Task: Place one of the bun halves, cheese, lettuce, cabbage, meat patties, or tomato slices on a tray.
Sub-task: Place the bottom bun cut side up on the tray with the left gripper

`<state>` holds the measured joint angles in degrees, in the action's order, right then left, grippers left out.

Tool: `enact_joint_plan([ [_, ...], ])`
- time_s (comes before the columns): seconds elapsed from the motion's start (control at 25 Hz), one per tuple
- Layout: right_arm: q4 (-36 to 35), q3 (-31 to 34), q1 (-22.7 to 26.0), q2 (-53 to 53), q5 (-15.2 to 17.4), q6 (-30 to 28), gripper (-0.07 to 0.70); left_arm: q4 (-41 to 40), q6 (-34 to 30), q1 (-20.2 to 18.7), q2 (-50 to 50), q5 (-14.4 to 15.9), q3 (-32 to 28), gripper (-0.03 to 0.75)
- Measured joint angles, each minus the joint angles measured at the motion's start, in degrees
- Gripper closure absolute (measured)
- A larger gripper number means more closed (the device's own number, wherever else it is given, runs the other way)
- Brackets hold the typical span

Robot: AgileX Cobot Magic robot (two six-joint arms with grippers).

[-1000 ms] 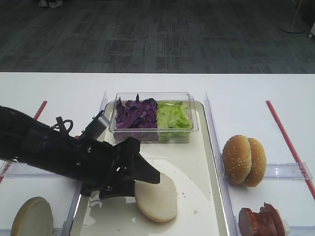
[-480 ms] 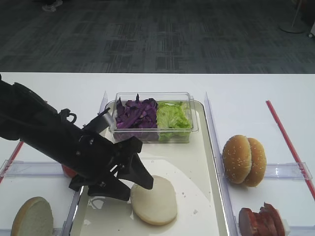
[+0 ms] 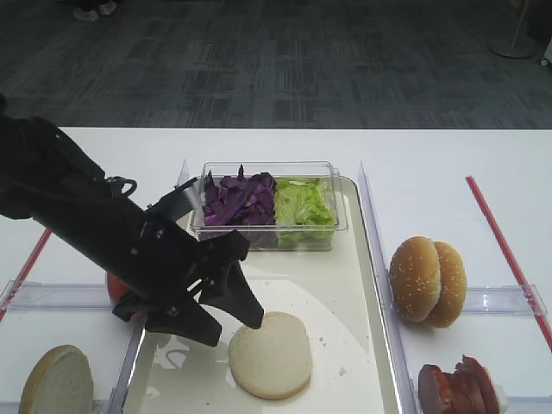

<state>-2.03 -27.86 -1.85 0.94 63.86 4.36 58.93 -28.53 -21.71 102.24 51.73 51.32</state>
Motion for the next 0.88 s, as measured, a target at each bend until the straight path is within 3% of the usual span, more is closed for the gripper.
enact_joint_plan([
  [0.52,0.1,0.0,0.0,0.0,0.0,0.2,0.127,-17.9,12.7,0.0,-9.2,4.4,1.6,0.292],
  [0.88,0.2,0.0,0.0,0.0,0.0,0.6,0.127,-25.9,17.5,0.0,-11.8,7.6,2.1,0.293],
])
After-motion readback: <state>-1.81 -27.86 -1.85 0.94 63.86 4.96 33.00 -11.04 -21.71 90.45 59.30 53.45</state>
